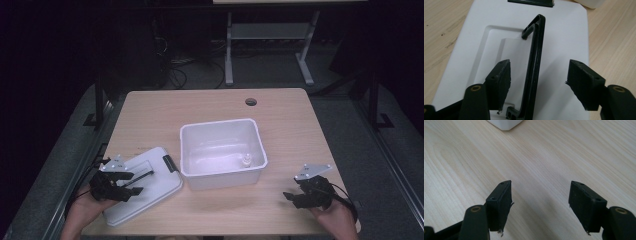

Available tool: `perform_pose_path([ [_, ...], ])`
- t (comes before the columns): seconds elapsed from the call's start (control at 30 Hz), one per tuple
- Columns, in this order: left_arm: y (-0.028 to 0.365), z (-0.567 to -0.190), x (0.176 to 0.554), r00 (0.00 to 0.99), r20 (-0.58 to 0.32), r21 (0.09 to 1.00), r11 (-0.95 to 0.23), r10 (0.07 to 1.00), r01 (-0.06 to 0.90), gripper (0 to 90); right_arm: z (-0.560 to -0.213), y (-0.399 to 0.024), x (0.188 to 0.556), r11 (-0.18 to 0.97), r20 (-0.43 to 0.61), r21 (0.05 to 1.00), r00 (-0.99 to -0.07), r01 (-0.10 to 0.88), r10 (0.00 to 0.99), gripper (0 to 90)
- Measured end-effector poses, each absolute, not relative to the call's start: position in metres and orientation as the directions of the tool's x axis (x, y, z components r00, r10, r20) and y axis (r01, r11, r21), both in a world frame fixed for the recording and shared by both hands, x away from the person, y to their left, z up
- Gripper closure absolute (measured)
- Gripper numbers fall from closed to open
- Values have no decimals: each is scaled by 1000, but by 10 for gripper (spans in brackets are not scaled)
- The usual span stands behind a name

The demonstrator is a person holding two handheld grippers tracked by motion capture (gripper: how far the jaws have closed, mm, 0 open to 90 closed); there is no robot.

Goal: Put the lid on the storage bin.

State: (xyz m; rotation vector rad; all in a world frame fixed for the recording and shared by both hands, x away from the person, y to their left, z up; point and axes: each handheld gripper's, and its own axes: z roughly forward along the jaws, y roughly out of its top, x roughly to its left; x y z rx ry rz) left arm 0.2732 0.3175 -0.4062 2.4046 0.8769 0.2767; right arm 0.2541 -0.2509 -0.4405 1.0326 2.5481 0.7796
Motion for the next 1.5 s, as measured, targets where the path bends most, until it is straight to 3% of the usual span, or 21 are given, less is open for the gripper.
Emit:
perform_pose_path([
  [0.47,312,-405,283,775,56,513,-684,629,519,573,-443,-252,252,597,-57,586,-706,548,705,336],
  [0.6,310,-405,288,776,76,490,-702,626,517,559,-443,-250,253,608,-66,577,-711,545,700,333],
  [1.03,312,-398,300,789,77,455,-725,610,517,701,-443,-248,253,613,-68,576,-717,540,694,330],
  [1.5,313,-398,310,794,76,425,-740,603,521,729,-446,-245,254,618,-59,572,-725,539,686,330],
])
